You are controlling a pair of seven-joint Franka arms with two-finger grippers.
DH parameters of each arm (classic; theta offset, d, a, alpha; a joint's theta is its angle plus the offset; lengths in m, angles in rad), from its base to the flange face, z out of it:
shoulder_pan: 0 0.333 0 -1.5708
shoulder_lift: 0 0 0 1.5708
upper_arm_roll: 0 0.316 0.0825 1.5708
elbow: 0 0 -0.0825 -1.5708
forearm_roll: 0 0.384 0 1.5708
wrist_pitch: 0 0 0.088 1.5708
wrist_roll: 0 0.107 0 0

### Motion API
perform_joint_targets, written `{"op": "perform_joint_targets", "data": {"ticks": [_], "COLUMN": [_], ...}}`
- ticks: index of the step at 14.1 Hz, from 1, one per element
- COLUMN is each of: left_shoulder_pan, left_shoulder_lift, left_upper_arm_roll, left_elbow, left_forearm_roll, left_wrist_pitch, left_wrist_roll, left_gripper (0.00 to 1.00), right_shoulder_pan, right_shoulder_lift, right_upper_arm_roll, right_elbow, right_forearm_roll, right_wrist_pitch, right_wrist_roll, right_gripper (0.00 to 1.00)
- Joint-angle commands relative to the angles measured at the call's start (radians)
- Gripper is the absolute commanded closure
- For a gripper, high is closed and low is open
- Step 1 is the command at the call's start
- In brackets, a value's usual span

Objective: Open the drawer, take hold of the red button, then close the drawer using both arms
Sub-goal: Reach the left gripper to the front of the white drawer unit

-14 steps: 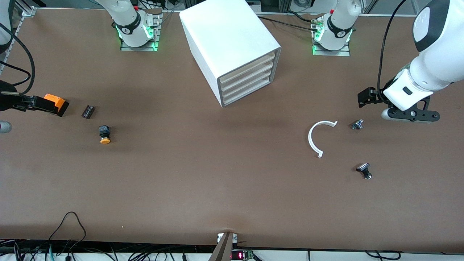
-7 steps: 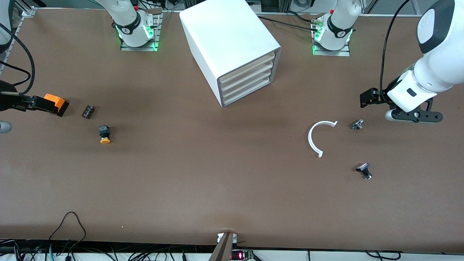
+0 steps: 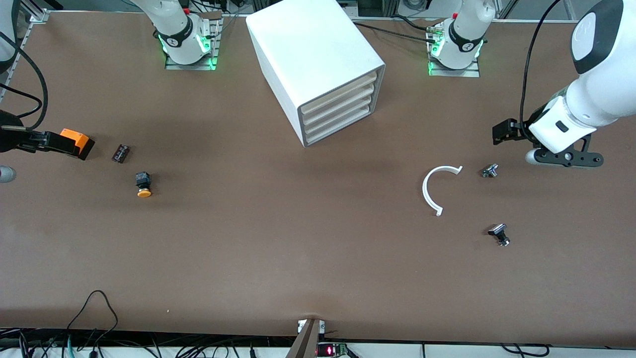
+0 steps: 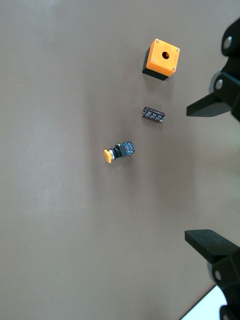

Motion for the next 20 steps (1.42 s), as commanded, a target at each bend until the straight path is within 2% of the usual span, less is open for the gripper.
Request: {"op": "perform_joint_targets", "data": {"ticks": [1,5,10,12,16,20], "left_shoulder_pan": [-0.001,0.01,0.024,0.024,0.01,-0.047], "left_shoulder_lift": [0.001,0.009,0.066,0.092,0.168,0.314], "left_upper_arm_roll": [-0.002,0.036,0.041,0.041,0.038,0.033], "left_elbow": [0.023,0.017,-0.008,-0.011,-0.095,-0.089], "left_forearm_roll": [-0.029,-0.212,-0.437,-0.457,-0.617,-0.64], "left_wrist_pitch": [-0.06,-0.124,-0.176,-0.196,-0.204,-0.159], "left_wrist_roll": [0.026,0.031,0.256,0.31,0.425,0.554], "left_gripper": [0.0,0.0,0.0,0.0,0.0,0.0], "right_shoulder_pan": [-0.005,-0.001,-0.001,0.024,0.019,0.047], "right_shoulder_lift": [-0.003,-0.003,-0.002,-0.005,-0.002,0.041], "right_upper_arm_roll": [0.004,0.007,0.009,0.012,0.009,0.01], "right_elbow": [0.01,0.01,0.01,0.011,0.01,0.004], "right_forearm_roll": [-0.011,-0.009,-0.007,-0.007,-0.003,-0.004], "right_wrist_pitch": [0.0,0.012,0.035,0.037,0.035,0.037], "right_wrist_roll": [0.012,0.014,0.0,0.02,0.017,0.016], "right_gripper": [0.0,0.0,0.0,0.0,0.0,0.0]}}
